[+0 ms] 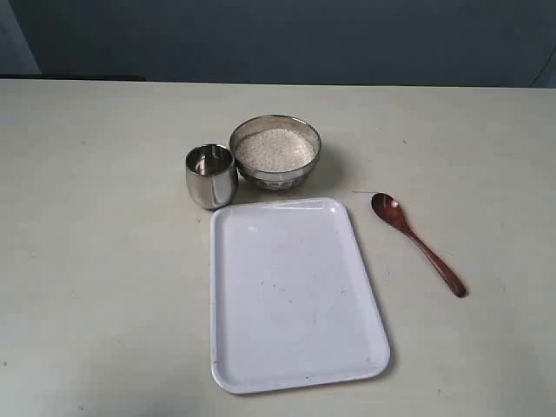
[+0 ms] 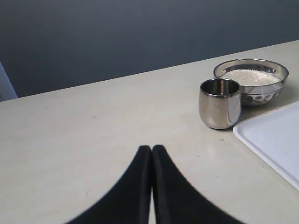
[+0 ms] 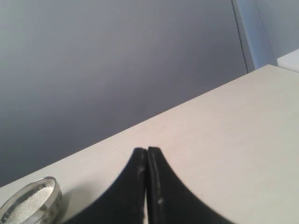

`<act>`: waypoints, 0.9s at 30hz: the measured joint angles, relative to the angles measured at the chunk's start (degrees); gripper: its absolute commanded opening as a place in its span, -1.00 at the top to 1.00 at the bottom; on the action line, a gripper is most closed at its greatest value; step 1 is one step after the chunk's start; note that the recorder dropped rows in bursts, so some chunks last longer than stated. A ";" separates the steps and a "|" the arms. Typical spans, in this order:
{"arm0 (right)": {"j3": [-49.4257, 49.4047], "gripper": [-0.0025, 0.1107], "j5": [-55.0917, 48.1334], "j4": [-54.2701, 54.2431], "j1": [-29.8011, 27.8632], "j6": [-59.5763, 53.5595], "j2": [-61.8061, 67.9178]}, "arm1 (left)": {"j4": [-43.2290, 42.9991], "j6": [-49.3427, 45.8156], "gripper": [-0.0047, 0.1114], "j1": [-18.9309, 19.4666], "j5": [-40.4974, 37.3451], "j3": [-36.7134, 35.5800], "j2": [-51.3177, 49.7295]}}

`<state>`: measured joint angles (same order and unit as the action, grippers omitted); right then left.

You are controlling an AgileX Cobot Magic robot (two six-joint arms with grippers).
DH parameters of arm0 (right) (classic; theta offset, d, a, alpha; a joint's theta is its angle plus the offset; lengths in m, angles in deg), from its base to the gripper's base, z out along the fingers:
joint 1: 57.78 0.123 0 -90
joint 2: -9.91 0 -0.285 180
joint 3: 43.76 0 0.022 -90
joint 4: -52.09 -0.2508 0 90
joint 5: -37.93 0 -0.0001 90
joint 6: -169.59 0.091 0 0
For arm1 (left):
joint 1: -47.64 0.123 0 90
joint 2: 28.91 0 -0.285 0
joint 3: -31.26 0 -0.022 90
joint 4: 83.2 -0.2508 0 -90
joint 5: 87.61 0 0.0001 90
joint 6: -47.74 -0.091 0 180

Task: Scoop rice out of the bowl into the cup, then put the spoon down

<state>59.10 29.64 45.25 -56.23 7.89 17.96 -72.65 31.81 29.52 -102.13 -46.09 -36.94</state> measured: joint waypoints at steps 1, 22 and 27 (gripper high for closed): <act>0.00 0.97 0.00 0.00 0.00 0.00 0.00 | 0.00 0.00 0.91 0.00 0.00 0.00 0.00; 0.00 0.97 20.58 -15.28 0.00 5.43 0.00 | 0.00 0.00 0.91 0.00 0.00 0.00 0.00; 0.00 0.97 21.87 -18.89 0.00 14.64 0.00 | 0.00 0.00 0.91 0.00 0.00 0.00 0.00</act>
<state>59.10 51.51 26.36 -56.23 22.53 17.96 -72.65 31.81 29.52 -102.13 -46.09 -36.94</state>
